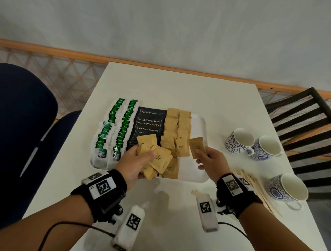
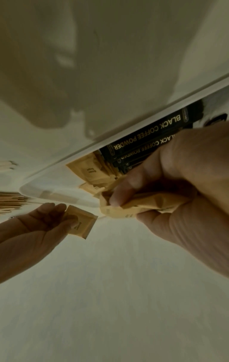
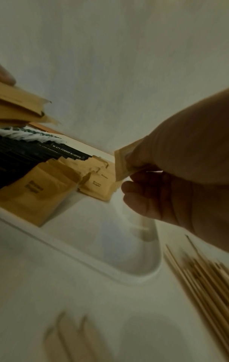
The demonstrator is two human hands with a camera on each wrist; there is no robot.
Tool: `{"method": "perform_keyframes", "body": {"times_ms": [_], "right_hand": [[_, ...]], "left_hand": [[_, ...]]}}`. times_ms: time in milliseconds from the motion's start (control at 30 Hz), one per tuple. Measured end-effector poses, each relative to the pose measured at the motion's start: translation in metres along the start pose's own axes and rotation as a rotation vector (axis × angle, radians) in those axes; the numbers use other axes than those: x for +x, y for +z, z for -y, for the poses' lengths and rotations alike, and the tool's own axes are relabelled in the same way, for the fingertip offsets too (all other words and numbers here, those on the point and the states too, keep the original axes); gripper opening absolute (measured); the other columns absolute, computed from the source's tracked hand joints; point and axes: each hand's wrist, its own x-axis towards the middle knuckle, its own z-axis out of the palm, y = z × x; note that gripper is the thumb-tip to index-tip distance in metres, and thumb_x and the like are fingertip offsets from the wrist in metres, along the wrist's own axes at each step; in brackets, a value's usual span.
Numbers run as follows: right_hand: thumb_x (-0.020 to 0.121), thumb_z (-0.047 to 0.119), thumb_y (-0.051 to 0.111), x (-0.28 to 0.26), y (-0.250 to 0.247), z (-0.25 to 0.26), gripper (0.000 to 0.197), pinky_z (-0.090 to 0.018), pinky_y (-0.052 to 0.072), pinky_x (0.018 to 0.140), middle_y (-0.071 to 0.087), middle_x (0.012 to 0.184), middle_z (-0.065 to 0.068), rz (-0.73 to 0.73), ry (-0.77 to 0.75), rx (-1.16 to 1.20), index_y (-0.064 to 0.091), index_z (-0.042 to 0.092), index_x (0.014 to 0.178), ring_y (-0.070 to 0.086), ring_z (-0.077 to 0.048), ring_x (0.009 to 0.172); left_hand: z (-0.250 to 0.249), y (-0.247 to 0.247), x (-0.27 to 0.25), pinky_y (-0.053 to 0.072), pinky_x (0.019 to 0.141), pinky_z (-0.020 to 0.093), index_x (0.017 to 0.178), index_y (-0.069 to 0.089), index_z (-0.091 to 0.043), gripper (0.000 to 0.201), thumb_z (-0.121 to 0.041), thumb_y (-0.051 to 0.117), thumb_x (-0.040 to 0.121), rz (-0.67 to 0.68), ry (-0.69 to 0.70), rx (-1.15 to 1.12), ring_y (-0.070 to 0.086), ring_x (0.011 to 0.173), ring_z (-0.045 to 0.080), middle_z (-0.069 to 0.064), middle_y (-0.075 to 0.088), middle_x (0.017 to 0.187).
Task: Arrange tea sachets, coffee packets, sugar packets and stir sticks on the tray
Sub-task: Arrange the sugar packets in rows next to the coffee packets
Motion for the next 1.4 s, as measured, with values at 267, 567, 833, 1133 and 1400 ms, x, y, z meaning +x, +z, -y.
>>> {"method": "perform_keyframes", "body": {"times_ms": [267, 567, 833, 1133, 1400], "right_hand": [[0.084, 0.014, 0.07, 0.011, 0.001, 0.001, 0.006, -0.027, 0.055, 0.061, 0.071, 0.075, -0.001, -0.115, 0.013, 0.205, 0.068, 0.018, 0.088, 0.065, -0.013, 0.066], [0.086, 0.014, 0.067, 0.024, -0.003, -0.004, 0.006, -0.022, 0.05, 0.052, 0.071, 0.072, 0.004, -0.082, 0.051, 0.189, 0.071, 0.018, 0.083, 0.065, -0.008, 0.062], [0.088, 0.024, 0.065, 0.025, -0.004, -0.006, 0.004, -0.02, 0.038, 0.041, 0.068, 0.065, 0.005, -0.122, 0.072, 0.117, 0.067, 0.021, 0.087, 0.058, -0.013, 0.043], [0.073, 0.022, 0.069, -0.001, 0.018, 0.029, 0.016, -0.025, 0.056, 0.073, 0.071, 0.077, -0.009, 0.132, -0.068, 0.474, 0.072, 0.008, 0.081, 0.066, -0.016, 0.075], [0.073, 0.0, 0.076, 0.001, 0.019, 0.008, 0.05, -0.038, 0.056, 0.086, 0.065, 0.109, -0.003, 0.241, 0.106, 0.286, 0.063, 0.022, 0.116, 0.068, -0.024, 0.091]], "left_hand": [[-0.002, 0.006, 0.01, 0.058, 0.057, 0.037, 0.112, 0.059, -0.014, 0.026, -0.014, 0.065, 0.088, 0.012, -0.012, 0.001, 0.07, 0.08, 0.029, 0.012, 0.071, 0.1], [-0.001, 0.009, 0.018, 0.059, 0.059, 0.039, 0.111, 0.059, -0.014, 0.024, -0.013, 0.065, 0.088, 0.019, -0.028, -0.025, 0.07, 0.077, 0.027, 0.011, 0.072, 0.098], [0.002, 0.01, 0.019, 0.057, 0.054, 0.035, 0.108, 0.06, -0.016, 0.02, -0.013, 0.065, 0.088, 0.027, -0.039, -0.018, 0.07, 0.07, 0.024, 0.008, 0.072, 0.092], [0.002, 0.02, 0.02, 0.054, 0.053, 0.034, 0.113, 0.059, -0.012, 0.027, -0.015, 0.067, 0.087, 0.044, -0.033, -0.014, 0.068, 0.077, 0.027, 0.017, 0.069, 0.107], [0.003, 0.017, 0.021, 0.056, 0.055, 0.038, 0.116, 0.059, -0.013, 0.031, -0.011, 0.068, 0.086, 0.055, -0.023, 0.014, 0.069, 0.083, 0.031, 0.015, 0.069, 0.107]]}}
